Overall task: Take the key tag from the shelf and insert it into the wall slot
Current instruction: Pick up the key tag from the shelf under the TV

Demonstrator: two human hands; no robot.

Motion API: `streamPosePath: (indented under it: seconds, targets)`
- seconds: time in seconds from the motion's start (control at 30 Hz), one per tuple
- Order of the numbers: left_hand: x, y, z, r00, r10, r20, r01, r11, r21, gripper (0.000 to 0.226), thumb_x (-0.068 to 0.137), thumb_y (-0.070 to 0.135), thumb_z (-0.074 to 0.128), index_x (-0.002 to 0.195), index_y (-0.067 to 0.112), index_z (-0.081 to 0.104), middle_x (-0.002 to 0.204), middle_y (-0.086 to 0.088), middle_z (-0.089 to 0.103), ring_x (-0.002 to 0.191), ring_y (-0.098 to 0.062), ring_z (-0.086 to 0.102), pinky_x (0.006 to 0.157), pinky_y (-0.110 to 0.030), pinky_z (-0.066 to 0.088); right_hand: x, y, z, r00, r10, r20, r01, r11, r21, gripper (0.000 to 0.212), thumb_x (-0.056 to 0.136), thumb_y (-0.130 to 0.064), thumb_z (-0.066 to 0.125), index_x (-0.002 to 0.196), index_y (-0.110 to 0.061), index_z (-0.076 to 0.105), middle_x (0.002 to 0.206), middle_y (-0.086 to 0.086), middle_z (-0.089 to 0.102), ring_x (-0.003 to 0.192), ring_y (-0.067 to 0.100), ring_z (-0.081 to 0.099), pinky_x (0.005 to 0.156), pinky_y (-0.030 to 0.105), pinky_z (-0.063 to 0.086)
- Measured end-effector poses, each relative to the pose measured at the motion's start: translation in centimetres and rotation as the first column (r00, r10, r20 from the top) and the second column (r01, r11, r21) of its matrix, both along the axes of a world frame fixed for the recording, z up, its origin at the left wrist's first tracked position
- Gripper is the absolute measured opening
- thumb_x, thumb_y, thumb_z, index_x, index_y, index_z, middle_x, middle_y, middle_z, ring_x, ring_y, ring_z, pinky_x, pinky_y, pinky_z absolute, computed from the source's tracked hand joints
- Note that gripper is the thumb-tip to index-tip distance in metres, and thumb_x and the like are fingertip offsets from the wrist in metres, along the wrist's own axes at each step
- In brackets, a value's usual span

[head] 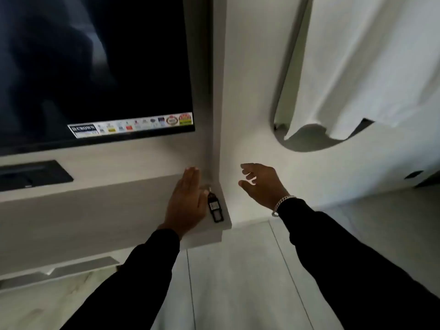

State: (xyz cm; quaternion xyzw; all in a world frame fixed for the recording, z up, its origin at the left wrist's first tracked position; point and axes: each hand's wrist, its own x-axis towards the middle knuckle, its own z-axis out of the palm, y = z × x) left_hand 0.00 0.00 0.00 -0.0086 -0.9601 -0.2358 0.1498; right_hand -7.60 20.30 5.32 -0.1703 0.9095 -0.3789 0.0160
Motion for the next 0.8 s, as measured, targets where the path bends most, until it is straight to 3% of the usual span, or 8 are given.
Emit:
streamPosePath:
  seconds: [0.13, 0.2, 0.37, 0.47, 0.57, 0.63, 0.8]
  targets:
    - [0.1, -1.5, -5.4, 0.952, 0.115, 0.282, -0.111, 0.993, -0.032, 0.069, 0.091, 0.034, 0.033, 0.150, -0.002, 0.027, 0.161, -0.024, 0.026, 0.151, -0.037, 0.021, 0.123, -0.054, 0.024, 0.3, -2.1, -5.2, 0.992, -0.008, 0.126, 0.001, 0.998, 0.055, 0.042, 0.078, -0.015, 0.073, 0.119, -0.011, 0.065, 0.103, 0.007, 0.072, 0.078, 0.016, 0.063, 0.087, 0.036, 0.055]
    - [0.3, -1.6, -7.4, 0.929, 0.143, 0.340, -0.128, 0.989, -0.068, 0.071, 0.090, 0.037, 0.031, 0.150, -0.002, 0.026, 0.162, -0.023, 0.024, 0.151, -0.037, 0.021, 0.124, -0.054, 0.022, 0.3, -2.8, -7.4, 0.990, -0.019, 0.142, 0.009, 0.997, 0.077, 0.039, 0.077, -0.012, 0.072, 0.116, -0.009, 0.067, 0.100, 0.009, 0.073, 0.075, 0.017, 0.062, 0.085, 0.035, 0.055]
    - [-0.1, -1.7, -10.0, 0.934, 0.195, 0.299, -0.129, 0.965, -0.227, 0.075, 0.093, 0.047, 0.025, 0.150, -0.002, 0.027, 0.161, -0.023, 0.028, 0.150, -0.038, 0.026, 0.121, -0.061, 0.021, -0.2, -5.0, -10.4, 0.992, -0.046, 0.113, 0.034, 0.994, 0.108, 0.023, 0.077, -0.016, 0.072, 0.093, 0.000, 0.072, 0.087, 0.018, 0.073, 0.080, 0.033, 0.066, 0.079, 0.041, 0.052]
    - [-0.9, -1.7, -10.2, 0.931, 0.213, 0.298, -0.142, 0.960, -0.242, 0.076, 0.093, 0.049, 0.027, 0.150, -0.001, 0.025, 0.161, -0.023, 0.026, 0.151, -0.038, 0.023, 0.122, -0.062, 0.018, -0.6, -6.3, -11.5, 0.993, -0.045, 0.107, 0.027, 0.985, 0.168, 0.032, 0.074, -0.029, 0.072, 0.067, -0.001, 0.059, 0.072, 0.019, 0.066, 0.073, 0.034, 0.059, 0.065, 0.038, 0.046]
    - [-1.1, -1.8, -10.5, 0.928, 0.210, 0.306, -0.132, 0.958, -0.256, 0.076, 0.095, 0.051, 0.029, 0.151, 0.000, 0.022, 0.163, -0.022, 0.022, 0.152, -0.036, 0.019, 0.123, -0.061, 0.016, -0.8, -7.3, -12.0, 0.991, -0.039, 0.130, 0.006, 0.969, 0.246, 0.029, 0.073, -0.036, 0.070, 0.077, -0.008, 0.064, 0.080, 0.015, 0.067, 0.078, 0.028, 0.059, 0.064, 0.026, 0.033]
    - [-1.1, -1.8, -10.6, 0.925, 0.217, 0.311, -0.134, 0.954, -0.267, 0.076, 0.095, 0.051, 0.030, 0.152, 0.001, 0.021, 0.164, -0.021, 0.021, 0.153, -0.035, 0.018, 0.124, -0.060, 0.015, -1.1, -7.7, -12.0, 0.982, -0.082, 0.171, 0.047, 0.978, 0.203, 0.026, 0.072, -0.032, 0.073, 0.082, -0.009, 0.067, 0.083, 0.011, 0.070, 0.076, 0.024, 0.059, 0.066, 0.024, 0.033]
    - [-1.2, -1.8, -10.5, 0.927, 0.218, 0.305, -0.140, 0.956, -0.258, 0.077, 0.094, 0.052, 0.026, 0.152, 0.001, 0.021, 0.164, -0.020, 0.021, 0.153, -0.034, 0.017, 0.124, -0.060, 0.014, -1.3, -7.3, -11.0, 0.946, -0.167, 0.279, 0.145, 0.985, 0.098, 0.023, 0.077, -0.026, 0.068, 0.064, -0.008, 0.063, 0.056, 0.000, 0.057, 0.064, 0.023, 0.055, 0.057, 0.022, 0.029]
